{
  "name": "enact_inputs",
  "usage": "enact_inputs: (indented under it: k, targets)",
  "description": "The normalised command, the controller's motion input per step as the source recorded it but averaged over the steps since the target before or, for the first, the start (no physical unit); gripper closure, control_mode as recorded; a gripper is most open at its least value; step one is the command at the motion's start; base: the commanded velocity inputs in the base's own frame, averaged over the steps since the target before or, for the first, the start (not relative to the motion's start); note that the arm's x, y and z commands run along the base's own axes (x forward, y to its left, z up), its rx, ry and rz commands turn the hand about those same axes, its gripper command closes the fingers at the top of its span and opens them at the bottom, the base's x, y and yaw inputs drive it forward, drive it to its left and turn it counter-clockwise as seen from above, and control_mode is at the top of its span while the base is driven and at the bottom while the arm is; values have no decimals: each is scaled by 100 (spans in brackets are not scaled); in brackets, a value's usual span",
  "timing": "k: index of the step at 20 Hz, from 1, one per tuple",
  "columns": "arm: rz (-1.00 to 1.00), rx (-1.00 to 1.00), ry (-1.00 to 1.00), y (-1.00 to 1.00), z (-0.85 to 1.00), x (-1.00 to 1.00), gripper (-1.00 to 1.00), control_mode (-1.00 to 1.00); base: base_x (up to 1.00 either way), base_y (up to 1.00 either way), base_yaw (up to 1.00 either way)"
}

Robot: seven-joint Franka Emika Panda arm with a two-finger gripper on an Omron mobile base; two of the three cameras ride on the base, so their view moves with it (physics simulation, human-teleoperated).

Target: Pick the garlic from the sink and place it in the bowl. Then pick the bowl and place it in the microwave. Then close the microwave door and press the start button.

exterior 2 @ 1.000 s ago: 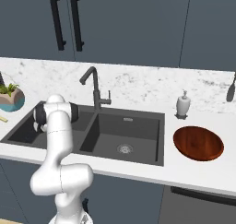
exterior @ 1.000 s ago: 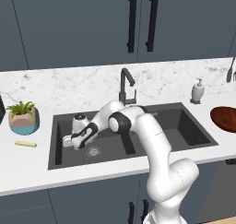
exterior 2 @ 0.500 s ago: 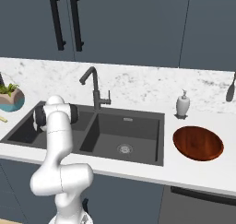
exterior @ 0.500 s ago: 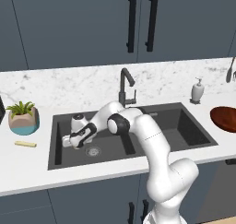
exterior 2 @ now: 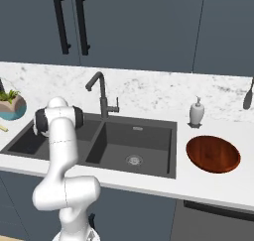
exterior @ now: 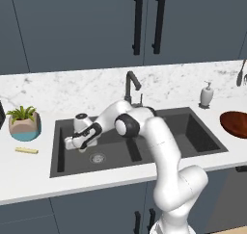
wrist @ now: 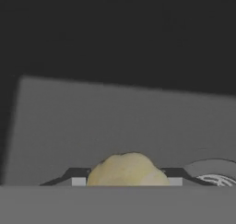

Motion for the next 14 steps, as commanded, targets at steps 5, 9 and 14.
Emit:
enact_inputs:
  k: [5,9,14]
  targets:
    - [-11,0,-9,-1,96,-75,100,-100,0,0,0]
    - [-10,0,-9,-3,100,-77,100,-100,0,0,0]
    - [-16,0,-3,-6,100,-54,100,-100,0,0,0]
